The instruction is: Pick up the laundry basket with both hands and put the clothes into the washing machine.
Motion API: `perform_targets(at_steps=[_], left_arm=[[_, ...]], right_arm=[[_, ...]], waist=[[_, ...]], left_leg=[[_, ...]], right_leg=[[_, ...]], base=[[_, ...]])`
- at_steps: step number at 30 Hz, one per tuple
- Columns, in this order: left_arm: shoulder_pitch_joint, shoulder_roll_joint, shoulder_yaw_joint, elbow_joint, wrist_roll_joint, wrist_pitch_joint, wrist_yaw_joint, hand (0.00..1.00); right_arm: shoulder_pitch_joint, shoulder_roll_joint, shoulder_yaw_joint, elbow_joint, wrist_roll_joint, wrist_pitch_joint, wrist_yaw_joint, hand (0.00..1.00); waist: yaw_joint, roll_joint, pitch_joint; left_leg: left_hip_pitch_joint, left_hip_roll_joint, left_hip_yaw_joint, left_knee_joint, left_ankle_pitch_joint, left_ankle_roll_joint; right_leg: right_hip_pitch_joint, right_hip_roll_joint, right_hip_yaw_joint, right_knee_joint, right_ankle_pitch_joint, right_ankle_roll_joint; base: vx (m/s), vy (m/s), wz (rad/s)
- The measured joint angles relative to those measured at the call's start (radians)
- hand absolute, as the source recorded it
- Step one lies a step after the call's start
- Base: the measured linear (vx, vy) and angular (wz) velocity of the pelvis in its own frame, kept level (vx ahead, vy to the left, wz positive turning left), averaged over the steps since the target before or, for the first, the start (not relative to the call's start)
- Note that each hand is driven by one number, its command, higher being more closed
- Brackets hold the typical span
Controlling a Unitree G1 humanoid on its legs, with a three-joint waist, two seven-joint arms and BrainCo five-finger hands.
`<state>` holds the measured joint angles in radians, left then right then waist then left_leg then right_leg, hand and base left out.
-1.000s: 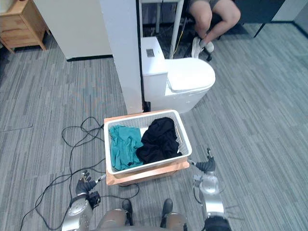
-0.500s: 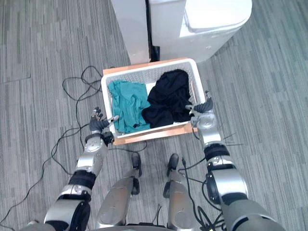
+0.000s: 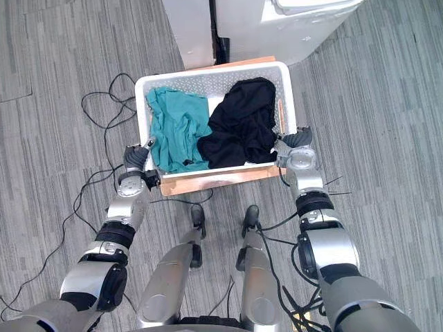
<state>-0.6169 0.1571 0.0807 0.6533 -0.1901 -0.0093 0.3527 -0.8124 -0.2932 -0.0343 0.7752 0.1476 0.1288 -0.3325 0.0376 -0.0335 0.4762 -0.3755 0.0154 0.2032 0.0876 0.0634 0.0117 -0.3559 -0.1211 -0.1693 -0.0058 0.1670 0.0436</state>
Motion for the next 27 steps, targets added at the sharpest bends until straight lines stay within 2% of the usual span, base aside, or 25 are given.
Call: perform_targets(at_steps=[4,9,10,11,12,14,17,20,21,22,23,24,25,26,27], left_arm=[[0.169,-0.002,-0.006,-0.193,-0.002,0.015,0.001,1.00],[0.509,-0.054,-0.054,-0.549,0.002,0.024,-0.031,1.00],[0.535,-0.065,-0.056,-0.576,0.005,0.025,-0.042,1.00],[0.564,-0.075,-0.060,-0.598,0.006,0.025,-0.049,1.00],[0.651,-0.092,-0.078,-0.640,0.006,0.025,-0.065,1.00],[0.738,-0.107,-0.089,-0.705,0.007,0.025,-0.079,1.00],[0.804,-0.107,-0.091,-0.788,0.008,0.025,-0.109,1.00],[0.826,-0.097,-0.093,-0.835,0.036,0.025,-0.118,1.00],[0.832,-0.096,-0.093,-0.840,0.048,0.025,-0.120,1.00],[0.842,-0.098,-0.094,-0.845,0.076,0.024,-0.122,1.00],[0.846,-0.099,-0.091,-0.845,0.093,0.025,-0.124,1.00],[0.846,-0.096,-0.087,-0.845,0.100,0.025,-0.126,1.00],[0.844,-0.092,-0.081,-0.844,0.106,0.025,-0.129,1.00],[0.845,-0.092,-0.080,-0.838,0.107,0.025,-0.130,1.00],[0.847,-0.093,-0.079,-0.835,0.107,0.025,-0.130,1.00]], right_arm=[[0.182,0.057,-0.006,-0.254,-0.010,0.000,-0.015,1.00],[0.516,0.132,-0.043,-0.598,-0.098,0.000,0.007,1.00],[0.544,0.137,-0.049,-0.627,-0.111,0.000,0.012,1.00],[0.574,0.145,-0.053,-0.652,-0.122,0.000,0.013,1.00],[0.655,0.152,-0.055,-0.703,-0.136,0.000,0.032,1.00],[0.742,0.167,-0.060,-0.783,-0.161,-0.003,0.055,1.00],[0.831,0.189,-0.063,-0.883,-0.170,-0.024,0.084,1.00],[0.878,0.210,-0.066,-0.924,-0.178,-0.054,0.094,1.00],[0.889,0.213,-0.065,-0.924,-0.178,-0.060,0.095,1.00],[0.899,0.221,-0.068,-0.924,-0.178,-0.063,0.098,1.00],[0.905,0.222,-0.069,-0.917,-0.178,-0.064,0.101,1.00],[0.905,0.222,-0.069,-0.912,-0.178,-0.064,0.105,1.00],[0.905,0.237,-0.075,-0.905,-0.178,-0.064,0.113,1.00],[0.905,0.244,-0.079,-0.894,-0.180,-0.064,0.119,1.00],[0.905,0.243,-0.078,-0.886,-0.183,-0.064,0.122,1.00]], waist=[[-0.017,-0.010,0.005],[-0.028,-0.013,0.000],[-0.030,-0.012,-0.003],[-0.034,-0.012,-0.019],[-0.047,-0.012,-0.114],[-0.050,-0.012,-0.178],[-0.057,-0.009,-0.217],[-0.082,-0.018,-0.244],[-0.081,-0.021,-0.254],[-0.084,-0.015,-0.267],[-0.085,0.002,-0.276],[-0.084,0.004,-0.279],[-0.085,0.003,-0.281],[-0.089,0.004,-0.282],[-0.088,0.004,-0.283]], left_leg=[[0.045,0.000,-0.001,0.000,-0.015,0.014],[0.186,0.002,0.056,0.003,-0.082,0.000],[0.203,0.002,0.061,0.002,-0.085,0.004],[0.214,0.002,0.067,0.002,-0.091,0.004],[0.206,0.004,0.092,-0.001,-0.116,-0.004],[0.236,0.008,0.135,0.005,-0.136,-0.004],[0.280,0.035,0.212,0.077,-0.204,0.001],[0.326,0.058,0.327,0.115,-0.259,0.000],[0.336,0.072,0.365,0.116,-0.268,-0.002],[0.355,0.089,0.442,0.122,-0.284,-0.002],[0.371,0.115,0.514,0.122,-0.288,-0.001],[0.379,0.125,0.551,0.122,-0.290,0.000],[0.396,0.135,0.612,0.122,-0.291,-0.003],[0.417,0.145,0.664,0.130,-0.301,-0.018],[0.429,0.152,0.691,0.141,-0.309,-0.032]], right_leg=[[0.039,0.004,0.027,-0.013,0.000,0.000],[0.159,0.007,0.090,-0.033,-0.021,0.021],[0.173,0.007,0.095,-0.033,-0.024,0.024],[0.179,0.007,0.100,-0.033,-0.028,0.025],[0.157,0.010,0.122,-0.032,-0.037,0.030],[0.163,0.016,0.168,-0.031,-0.044,0.035],[0.183,0.039,0.263,-0.024,-0.044,0.037],[0.167,0.066,0.339,-0.025,-0.024,0.040],[0.163,0.071,0.322,-0.040,-0.015,0.032],[0.157,0.061,0.219,-0.048,-0.049,-0.027],[0.134,0.032,0.014,-0.011,-0.083,-0.079],[0.118,0.010,-0.106,0.027,-0.095,-0.094],[0.104,-0.034,-0.324,0.100,-0.128,-0.119],[0.110,-0.054,-0.437,0.137,-0.141,-0.137],[0.109,-0.054,-0.443,0.146,-0.132,-0.128]], base=[[0.08,0.006,-0.17],[0.11,0.033,-0.35],[0.08,0.031,-0.26],[0.06,0.027,-0.34],[0.09,0.026,-0.42],[0.15,0.032,-0.75],[0.12,0.026,-1.09],[0.02,0.023,-1.18],[-0.01,0.005,-1.56],[-0.01,0.018,-1.76],[0.00,0.024,-1.80],[0.01,0.024,-1.76],[0.04,-0.038,-1.61],[0.05,-0.078,-1.53],[0.11,-0.147,-1.52]])
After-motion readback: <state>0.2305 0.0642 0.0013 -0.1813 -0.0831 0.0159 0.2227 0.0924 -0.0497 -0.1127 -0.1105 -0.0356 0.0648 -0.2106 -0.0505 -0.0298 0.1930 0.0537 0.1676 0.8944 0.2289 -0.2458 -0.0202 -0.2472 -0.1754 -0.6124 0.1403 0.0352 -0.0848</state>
